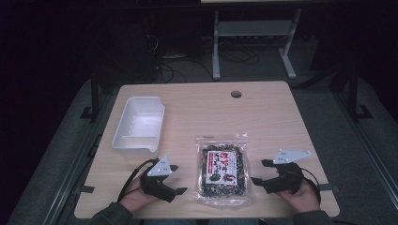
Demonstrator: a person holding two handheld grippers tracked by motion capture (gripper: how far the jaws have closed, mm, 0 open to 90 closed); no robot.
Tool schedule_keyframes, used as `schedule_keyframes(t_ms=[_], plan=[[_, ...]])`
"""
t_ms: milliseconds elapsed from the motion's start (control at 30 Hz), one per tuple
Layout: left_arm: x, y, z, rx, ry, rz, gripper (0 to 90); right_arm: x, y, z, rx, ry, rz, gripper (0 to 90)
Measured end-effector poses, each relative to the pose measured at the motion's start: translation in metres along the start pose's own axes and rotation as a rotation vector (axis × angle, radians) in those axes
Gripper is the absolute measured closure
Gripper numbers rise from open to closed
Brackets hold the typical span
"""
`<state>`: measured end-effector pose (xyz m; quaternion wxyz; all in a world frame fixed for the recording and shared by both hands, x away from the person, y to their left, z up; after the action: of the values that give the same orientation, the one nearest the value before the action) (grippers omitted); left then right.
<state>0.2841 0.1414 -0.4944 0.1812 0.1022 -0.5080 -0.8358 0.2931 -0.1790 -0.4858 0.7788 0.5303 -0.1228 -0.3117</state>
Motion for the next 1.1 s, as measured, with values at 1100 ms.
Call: schedule_keyframes(t_ms=[1100], plan=[[0.009, 0.009, -0.018, 0.002, -0.025, -0.010, 17.9, 0.073, 0.060, -0.071, -0.085, -0.088, -0.142, 18.5]])
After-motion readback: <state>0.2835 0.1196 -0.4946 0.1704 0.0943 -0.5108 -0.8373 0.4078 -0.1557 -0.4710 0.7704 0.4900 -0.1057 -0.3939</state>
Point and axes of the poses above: each handheld gripper's, and its own axes: z roughly backward along the jaws, y roughly out of its top, x roughly to its right, the point moved 7 cm from there along -z, roughly forward along the jaws, and after that the axes turned 15 degrees about x, right-handed, at the moved point
